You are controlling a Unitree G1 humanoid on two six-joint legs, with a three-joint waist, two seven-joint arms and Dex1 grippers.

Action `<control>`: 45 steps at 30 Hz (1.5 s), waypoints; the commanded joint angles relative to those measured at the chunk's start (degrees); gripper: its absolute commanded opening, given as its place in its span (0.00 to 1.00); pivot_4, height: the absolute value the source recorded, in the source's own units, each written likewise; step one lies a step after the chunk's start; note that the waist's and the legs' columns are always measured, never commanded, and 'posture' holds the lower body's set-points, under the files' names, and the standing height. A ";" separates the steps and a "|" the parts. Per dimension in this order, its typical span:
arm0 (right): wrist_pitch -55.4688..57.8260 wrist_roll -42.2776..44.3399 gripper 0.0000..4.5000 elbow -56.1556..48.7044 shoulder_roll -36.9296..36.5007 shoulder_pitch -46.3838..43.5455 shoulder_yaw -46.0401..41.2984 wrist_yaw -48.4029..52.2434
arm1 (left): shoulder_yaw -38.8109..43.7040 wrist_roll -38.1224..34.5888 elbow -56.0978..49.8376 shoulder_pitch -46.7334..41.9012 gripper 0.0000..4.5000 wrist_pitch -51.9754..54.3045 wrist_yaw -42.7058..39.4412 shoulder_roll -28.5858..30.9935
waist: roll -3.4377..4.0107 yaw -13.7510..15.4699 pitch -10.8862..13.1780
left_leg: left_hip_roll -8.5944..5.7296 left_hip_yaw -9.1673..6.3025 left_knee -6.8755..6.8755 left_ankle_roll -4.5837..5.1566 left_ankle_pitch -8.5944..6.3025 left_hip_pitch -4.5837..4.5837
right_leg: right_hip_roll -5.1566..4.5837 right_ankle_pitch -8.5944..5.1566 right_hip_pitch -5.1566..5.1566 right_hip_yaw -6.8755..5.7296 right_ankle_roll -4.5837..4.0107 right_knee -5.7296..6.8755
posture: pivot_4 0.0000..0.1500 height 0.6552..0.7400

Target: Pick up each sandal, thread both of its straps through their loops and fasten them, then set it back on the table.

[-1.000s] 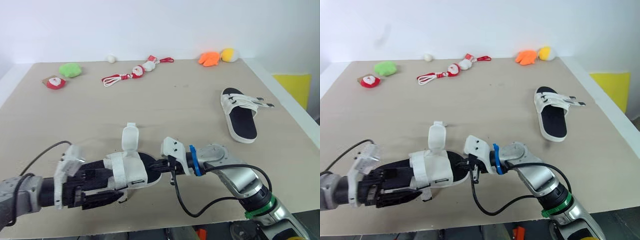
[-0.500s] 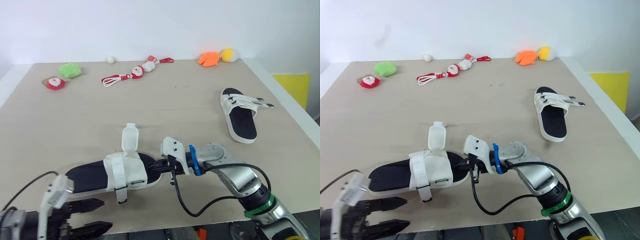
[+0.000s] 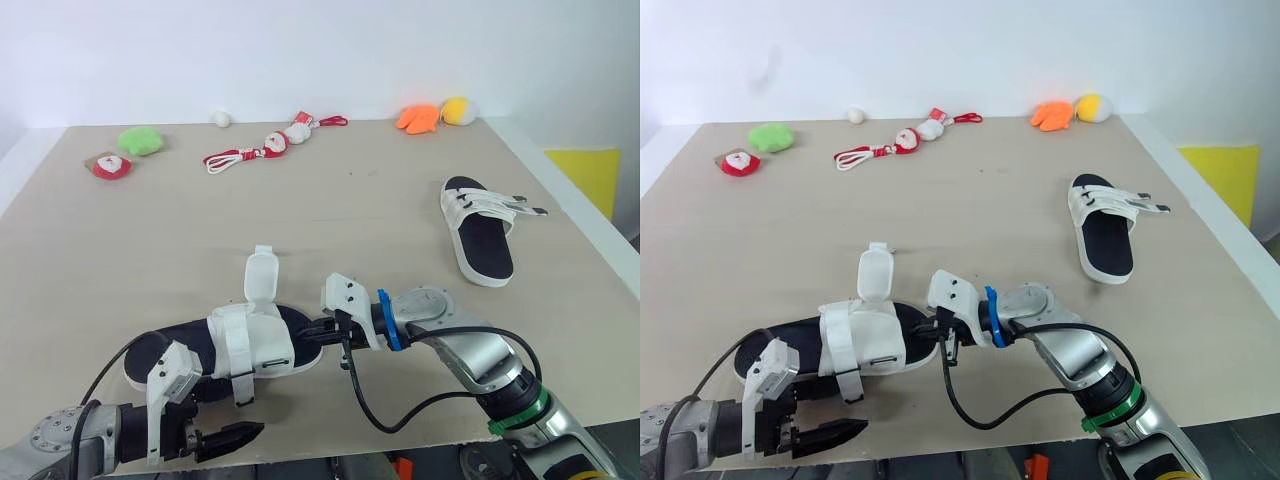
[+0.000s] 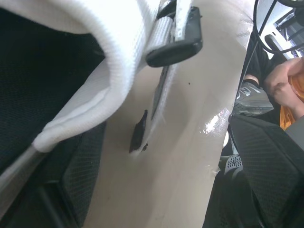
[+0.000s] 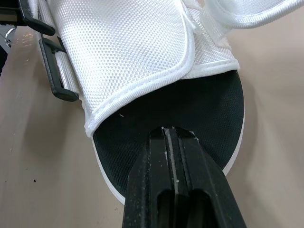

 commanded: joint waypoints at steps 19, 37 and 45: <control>1.91 -0.95 0.00 1.58 -0.34 1.14 1.79 -0.89 | -2.01 1.69 -3.37 11.48 0.01 -1.39 -6.41 7.25 | 0.03 -0.03 0.00 | 0.03 0.00 -0.03 -0.07 -0.05 0.00 | 0.05 -0.03 -0.05 0.03 -0.03 0.00 | 1.00 1.00; 1.48 -0.81 0.00 1.67 -0.52 1.10 1.91 -0.29 | 4.47 11.73 -6.69 17.65 0.73 -13.09 -5.60 3.53 | 0.08 0.02 0.04 | 0.02 0.03 0.04 0.03 0.02 -0.02 | 0.04 -0.03 -0.34 0.12 -0.03 0.00 | 1.00 1.00; 0.89 -0.80 0.00 2.33 -0.51 1.19 2.08 0.30 | 18.77 13.58 -0.59 22.11 0.79 -25.37 -11.89 -1.38 | -0.21 0.00 -0.15 | -0.02 0.10 0.07 -0.21 -0.16 -0.06 | 0.00 -0.03 -0.44 0.16 -0.05 0.00 | 1.00 1.00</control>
